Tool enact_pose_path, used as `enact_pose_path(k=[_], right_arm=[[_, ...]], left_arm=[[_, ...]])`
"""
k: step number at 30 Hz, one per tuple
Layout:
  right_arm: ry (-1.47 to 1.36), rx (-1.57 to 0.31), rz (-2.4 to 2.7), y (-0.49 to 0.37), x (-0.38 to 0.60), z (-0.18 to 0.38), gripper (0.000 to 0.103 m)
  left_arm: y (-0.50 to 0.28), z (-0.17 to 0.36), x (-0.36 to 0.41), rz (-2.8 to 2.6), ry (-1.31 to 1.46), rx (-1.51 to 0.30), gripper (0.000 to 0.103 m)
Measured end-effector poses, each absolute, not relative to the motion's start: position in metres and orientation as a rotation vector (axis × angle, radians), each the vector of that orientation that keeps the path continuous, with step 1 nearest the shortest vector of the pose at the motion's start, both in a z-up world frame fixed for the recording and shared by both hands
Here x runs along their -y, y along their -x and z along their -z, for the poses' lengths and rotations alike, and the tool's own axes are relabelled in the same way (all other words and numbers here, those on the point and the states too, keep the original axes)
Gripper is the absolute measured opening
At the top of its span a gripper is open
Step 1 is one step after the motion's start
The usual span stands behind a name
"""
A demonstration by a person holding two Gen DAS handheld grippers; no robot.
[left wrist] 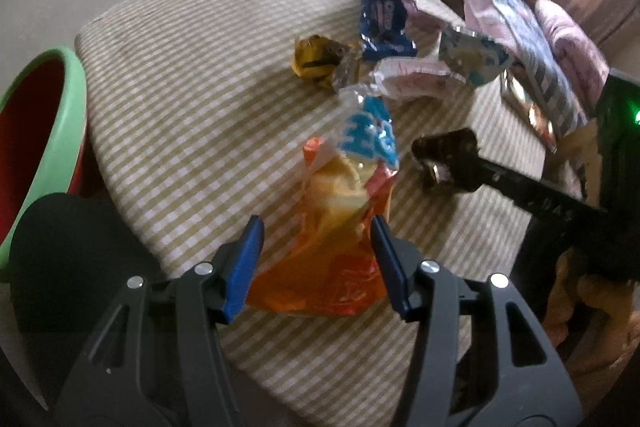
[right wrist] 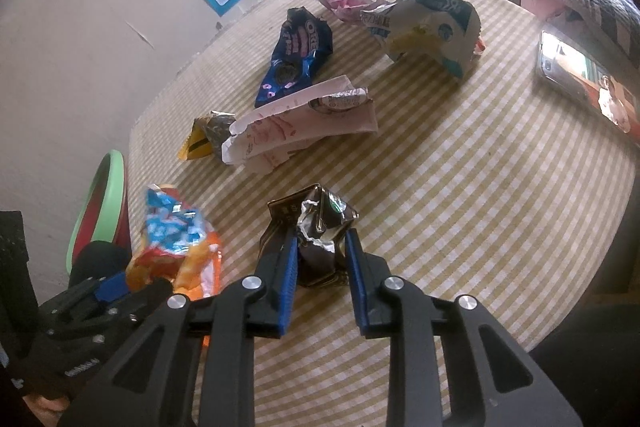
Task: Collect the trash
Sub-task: 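Lift the orange chip bag with the left gripper while the right gripper holds the foil wrapper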
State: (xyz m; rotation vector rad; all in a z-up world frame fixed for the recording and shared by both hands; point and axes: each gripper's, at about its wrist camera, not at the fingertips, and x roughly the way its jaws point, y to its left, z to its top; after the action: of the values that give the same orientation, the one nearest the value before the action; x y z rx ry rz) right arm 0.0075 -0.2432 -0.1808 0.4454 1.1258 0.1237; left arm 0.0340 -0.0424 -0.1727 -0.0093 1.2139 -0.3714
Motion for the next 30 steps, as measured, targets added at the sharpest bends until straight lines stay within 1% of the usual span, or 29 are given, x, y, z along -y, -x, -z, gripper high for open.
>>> enact_pose_path(k=[3,5,8,15,24,30], right_arm=[[-0.447,-1.125,-0.123,-0.007,0.243,0.180,0.023],[-0.446,-1.126,-0.123,-0.007,0.243,0.180,0.023],[-0.443,-1.124,-0.125,-0.007,0.242,0.180,0.023],[-0.438,-1.105,-0.122,-0.003,0.242,0.175,0.023],[-0.415,-1.078,-0.120,0.007,0.237,0.161,0.023],[-0.425,-1.076,-0.134,0.014,0.228,0.154,0.023]], left_arm=[[-0.035,0.176,0.039,0.379,0.050,-1.224,0.041],[-0.035,0.175,0.036,0.389,0.068,-1.225,0.032],[-0.035,0.169,0.034,0.381,0.067,-1.200,0.028],[-0.037,0.151,0.023,0.338,0.092,-1.130,0.028],[-0.040,0.113,0.009,0.285,0.068,-0.980,0.028],[-0.039,0.104,0.003,0.271,0.074,-0.942,0.028]])
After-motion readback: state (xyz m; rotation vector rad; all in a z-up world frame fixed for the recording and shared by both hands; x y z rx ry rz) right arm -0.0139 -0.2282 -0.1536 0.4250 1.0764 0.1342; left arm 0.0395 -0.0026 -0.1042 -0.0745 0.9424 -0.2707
